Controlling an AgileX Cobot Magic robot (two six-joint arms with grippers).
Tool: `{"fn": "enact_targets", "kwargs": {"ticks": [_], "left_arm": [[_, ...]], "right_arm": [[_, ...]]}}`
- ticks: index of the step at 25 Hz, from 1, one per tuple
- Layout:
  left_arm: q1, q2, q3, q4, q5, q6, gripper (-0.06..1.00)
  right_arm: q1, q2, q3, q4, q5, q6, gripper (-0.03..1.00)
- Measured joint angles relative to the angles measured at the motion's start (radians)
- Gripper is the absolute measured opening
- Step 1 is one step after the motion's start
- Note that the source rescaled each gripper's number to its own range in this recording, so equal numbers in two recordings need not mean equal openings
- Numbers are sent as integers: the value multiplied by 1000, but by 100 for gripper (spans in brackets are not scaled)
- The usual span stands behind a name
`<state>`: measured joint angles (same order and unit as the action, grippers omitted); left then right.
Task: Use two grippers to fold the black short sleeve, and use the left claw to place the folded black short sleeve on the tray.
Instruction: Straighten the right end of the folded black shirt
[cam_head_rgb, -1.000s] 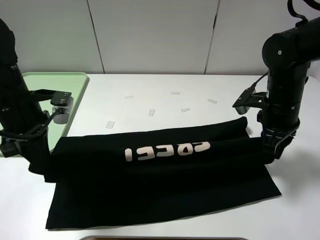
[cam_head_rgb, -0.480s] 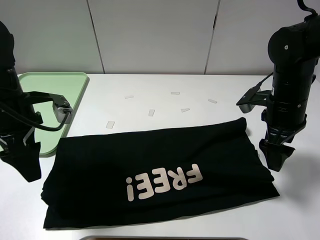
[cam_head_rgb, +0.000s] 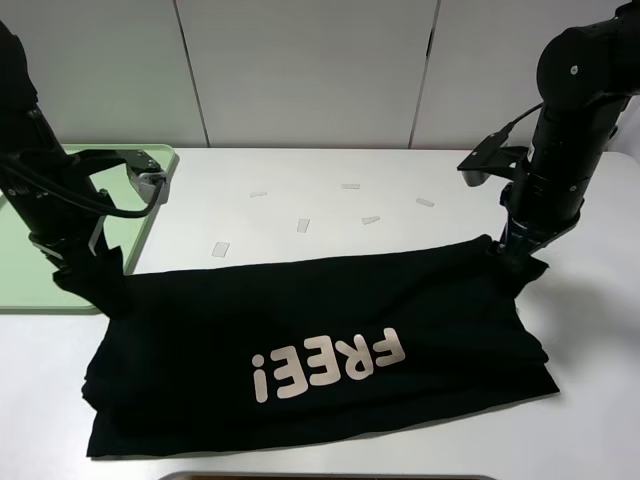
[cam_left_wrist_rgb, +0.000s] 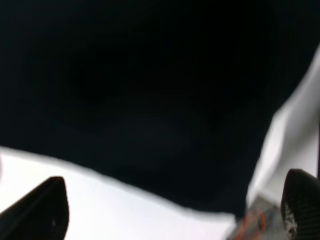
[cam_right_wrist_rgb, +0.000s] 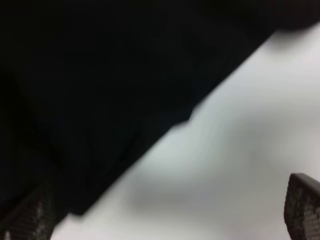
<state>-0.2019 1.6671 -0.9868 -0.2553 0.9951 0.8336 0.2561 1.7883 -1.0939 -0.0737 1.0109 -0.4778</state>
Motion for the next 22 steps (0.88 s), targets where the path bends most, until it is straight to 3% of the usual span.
{"fn": "enact_targets", "kwargs": {"ticks": [5, 9, 16, 22], "left_arm": [[0, 0, 9, -8, -80, -26, 84], [0, 0, 34, -8, -128, -58, 84], [0, -9, 36, -49, 11, -61, 84], [4, -245, 20, -196, 25, -63, 84]], "right_arm": [[0, 0, 4, 74, -105, 7, 100], [0, 0, 22, 74, -138, 9, 100], [0, 0, 25, 61, -175, 10, 100], [0, 0, 25, 74, -262, 46, 100]]}}
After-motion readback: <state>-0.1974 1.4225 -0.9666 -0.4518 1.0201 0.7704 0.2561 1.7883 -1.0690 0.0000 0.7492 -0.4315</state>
